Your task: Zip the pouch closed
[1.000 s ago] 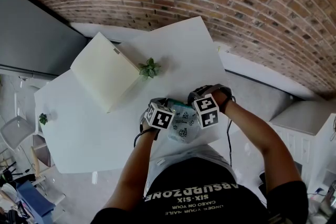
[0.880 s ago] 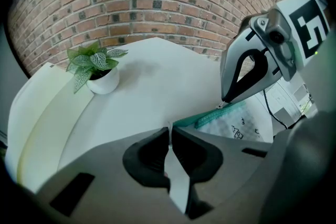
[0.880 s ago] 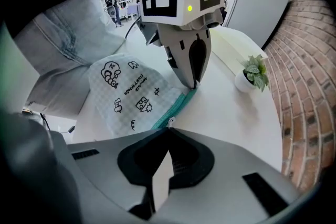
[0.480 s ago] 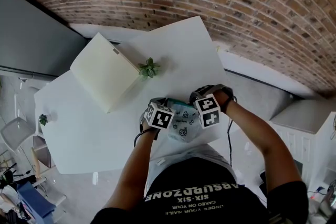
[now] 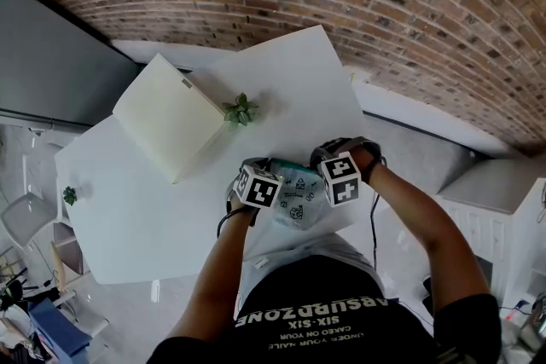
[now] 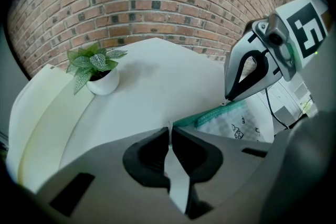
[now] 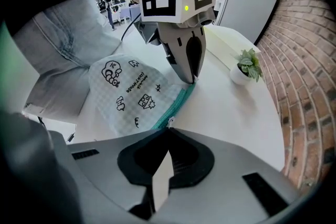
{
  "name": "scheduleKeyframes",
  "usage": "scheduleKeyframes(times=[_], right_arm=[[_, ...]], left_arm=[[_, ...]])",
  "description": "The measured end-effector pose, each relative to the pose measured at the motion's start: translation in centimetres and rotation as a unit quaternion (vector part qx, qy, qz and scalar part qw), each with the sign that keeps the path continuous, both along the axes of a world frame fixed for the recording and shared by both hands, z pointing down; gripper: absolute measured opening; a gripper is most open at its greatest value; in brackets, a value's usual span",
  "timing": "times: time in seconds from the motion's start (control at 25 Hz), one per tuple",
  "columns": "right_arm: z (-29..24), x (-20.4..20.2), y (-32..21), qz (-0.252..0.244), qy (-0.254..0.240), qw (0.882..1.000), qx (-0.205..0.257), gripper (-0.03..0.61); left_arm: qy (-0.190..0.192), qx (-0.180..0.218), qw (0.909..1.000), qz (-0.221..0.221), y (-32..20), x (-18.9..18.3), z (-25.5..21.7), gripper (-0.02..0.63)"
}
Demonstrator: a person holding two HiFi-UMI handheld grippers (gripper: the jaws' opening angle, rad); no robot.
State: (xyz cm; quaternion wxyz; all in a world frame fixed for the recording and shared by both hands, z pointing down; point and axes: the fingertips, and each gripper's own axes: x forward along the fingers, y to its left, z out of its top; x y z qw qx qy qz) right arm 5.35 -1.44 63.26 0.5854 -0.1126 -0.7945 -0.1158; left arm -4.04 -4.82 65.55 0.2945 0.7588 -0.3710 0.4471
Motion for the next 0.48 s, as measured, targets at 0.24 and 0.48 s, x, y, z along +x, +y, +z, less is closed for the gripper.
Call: scheduleKeyframes(times=[0.24, 0.48], right_arm=[[0.4, 0.9, 0.3, 0.008, 0.003, 1.000, 0.007, 0.000], [0.3, 1.4, 0.4, 0.022, -0.004, 1.000, 0.014, 0.000]], left_arm=[[-0.001, 0.000, 1.0000, 0.002, 0.1, 0.0, 0.0, 0.025], [-0.003, 0.002, 1.0000, 0.005, 0.1, 0.0, 0.0, 0.025]])
